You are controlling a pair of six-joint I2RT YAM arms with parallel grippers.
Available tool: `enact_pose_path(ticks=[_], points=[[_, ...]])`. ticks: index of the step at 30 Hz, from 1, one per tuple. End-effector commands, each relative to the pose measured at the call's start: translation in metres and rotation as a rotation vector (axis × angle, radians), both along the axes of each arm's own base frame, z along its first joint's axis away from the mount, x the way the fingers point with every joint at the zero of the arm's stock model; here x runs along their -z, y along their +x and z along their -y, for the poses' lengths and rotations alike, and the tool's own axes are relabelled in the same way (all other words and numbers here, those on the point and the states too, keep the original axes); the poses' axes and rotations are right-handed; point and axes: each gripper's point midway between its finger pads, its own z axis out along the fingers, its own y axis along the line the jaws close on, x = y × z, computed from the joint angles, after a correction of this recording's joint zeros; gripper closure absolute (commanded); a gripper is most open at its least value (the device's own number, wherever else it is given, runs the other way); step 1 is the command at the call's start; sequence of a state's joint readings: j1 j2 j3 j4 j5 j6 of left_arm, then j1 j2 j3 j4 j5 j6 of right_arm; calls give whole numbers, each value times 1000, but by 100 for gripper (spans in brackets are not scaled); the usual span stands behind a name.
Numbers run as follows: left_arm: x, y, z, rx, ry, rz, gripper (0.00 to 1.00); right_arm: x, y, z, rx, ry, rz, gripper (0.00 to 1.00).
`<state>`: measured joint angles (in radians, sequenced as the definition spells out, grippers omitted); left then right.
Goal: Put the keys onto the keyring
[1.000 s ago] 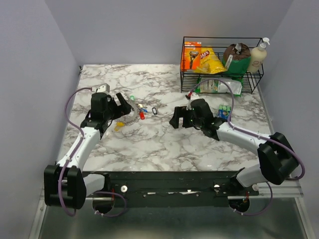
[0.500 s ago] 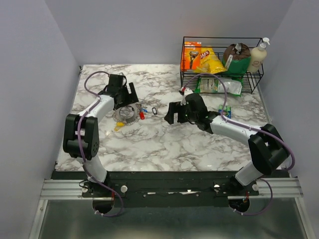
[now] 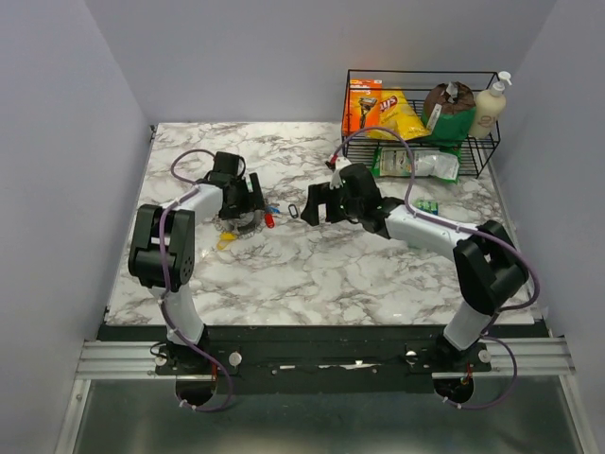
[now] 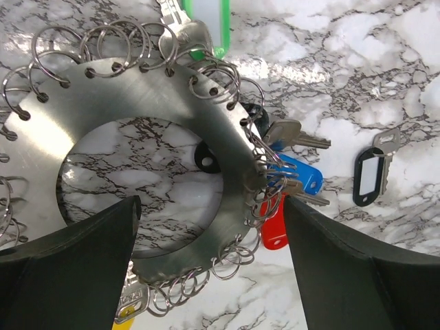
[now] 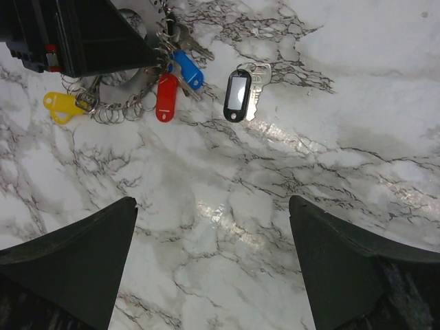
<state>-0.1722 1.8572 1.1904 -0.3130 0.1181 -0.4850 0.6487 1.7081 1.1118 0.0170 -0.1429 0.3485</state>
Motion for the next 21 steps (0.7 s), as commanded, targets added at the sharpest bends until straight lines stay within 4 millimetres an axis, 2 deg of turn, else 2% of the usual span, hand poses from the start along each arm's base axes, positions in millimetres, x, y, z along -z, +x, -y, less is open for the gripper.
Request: enact_pose_path(ticks=[1, 2, 3, 5, 6, 8, 9, 12, 17, 19, 21], points=[[23, -48, 13, 28, -92, -125, 6, 5, 0, -9, -40, -14, -31, 0], [19, -50, 14, 29, -107, -109, 6, 11, 3, -11, -38, -22, -41, 0], [27, -65, 15, 30, -114, -138, 6, 4, 9, -16, -39, -12, -32, 0], [21, -73, 20, 31, -157, -126, 6, 6, 13, -22, -44, -10, -48, 0], [28, -86, 20, 27, -161, -150, 6, 4, 19, -28, -47, -5, -51, 0], [23, -96, 30, 43, -185, -142, 6, 6, 22, -32, -48, -9, -68, 0], [28, -107, 31, 45, -186, -160, 6, 11, 24, -34, -48, -14, -80, 0], [31, -124, 44, 71, -205, -178, 6, 9, 32, -38, -36, -18, -78, 0], [20, -134, 57, 105, -222, -153, 6, 17, 35, -41, -36, -26, -102, 0], [14, -131, 52, 92, -193, -131, 6, 21, 35, -41, -35, -31, -110, 0], [-1, -127, 47, 87, -168, -92, 5, 23, 34, -41, -36, -34, -115, 0]])
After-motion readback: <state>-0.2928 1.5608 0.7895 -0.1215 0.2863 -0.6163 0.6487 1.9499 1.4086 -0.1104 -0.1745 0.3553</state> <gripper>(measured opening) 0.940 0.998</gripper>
